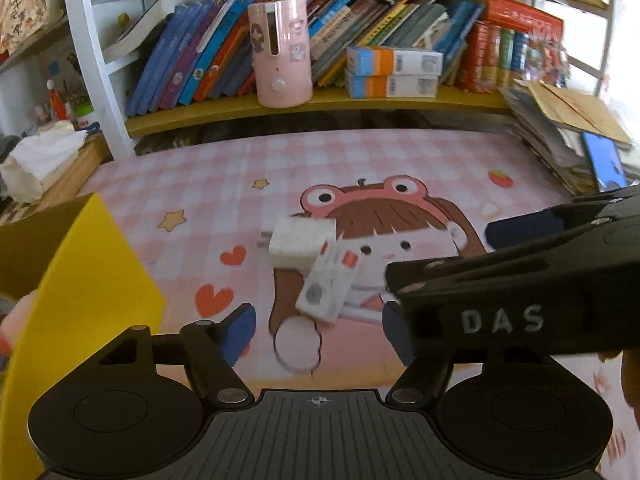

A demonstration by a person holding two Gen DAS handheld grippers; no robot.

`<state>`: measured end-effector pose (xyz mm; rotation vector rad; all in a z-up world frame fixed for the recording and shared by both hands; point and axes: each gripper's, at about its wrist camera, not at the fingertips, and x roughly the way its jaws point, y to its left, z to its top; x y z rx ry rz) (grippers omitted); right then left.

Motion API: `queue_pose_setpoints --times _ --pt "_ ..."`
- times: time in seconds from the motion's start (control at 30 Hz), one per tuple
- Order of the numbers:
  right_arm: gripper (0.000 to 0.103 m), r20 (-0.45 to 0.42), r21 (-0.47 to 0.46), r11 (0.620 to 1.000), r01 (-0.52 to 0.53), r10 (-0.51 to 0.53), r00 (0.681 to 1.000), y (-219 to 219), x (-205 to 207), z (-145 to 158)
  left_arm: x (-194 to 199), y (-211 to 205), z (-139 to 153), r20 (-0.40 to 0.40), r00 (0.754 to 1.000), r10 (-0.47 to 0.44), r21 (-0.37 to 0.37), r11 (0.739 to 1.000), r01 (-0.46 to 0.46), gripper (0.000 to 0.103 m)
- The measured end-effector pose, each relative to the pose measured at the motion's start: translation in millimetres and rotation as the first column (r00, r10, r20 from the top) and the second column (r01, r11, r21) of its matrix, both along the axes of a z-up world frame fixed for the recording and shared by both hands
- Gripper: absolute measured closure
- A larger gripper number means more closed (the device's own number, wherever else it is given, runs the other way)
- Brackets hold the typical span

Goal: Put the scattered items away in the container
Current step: 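Close left tool on the white card package while right tool grasps a white charger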

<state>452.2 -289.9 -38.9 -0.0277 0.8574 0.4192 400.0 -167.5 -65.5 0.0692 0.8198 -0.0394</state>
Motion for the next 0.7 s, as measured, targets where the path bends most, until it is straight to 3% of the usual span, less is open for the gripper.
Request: queue_pose_setpoints --times 0.4,0.47,0.53,0.7 --pt "0.028 -0.018 0.015 0.996 -0.086 0.086 0.996 10 58 -13 42 -2 -30 -0.024 0.999 0.022 0.019 1.000 -0.022 0.047" --pt "0.028 -0.025 0.016 0.994 -0.109 0.110 0.994 13 63 -15 45 -1 -34 -0.030 0.999 0.021 0.012 1.000 -0.020 0.051" --pt "0.028 -0.030 0.016 0.990 -0.138 0.139 0.990 18 68 -18 47 1 -38 -0.041 0.999 0.014 -0.012 1.000 -0.014 0.070" --pt "0.028 -0.042 0.019 0.975 -0.220 0.221 0.974 35 79 -23 42 13 -35 -0.055 0.998 0.043 -0.020 0.999 -0.044 0.074"
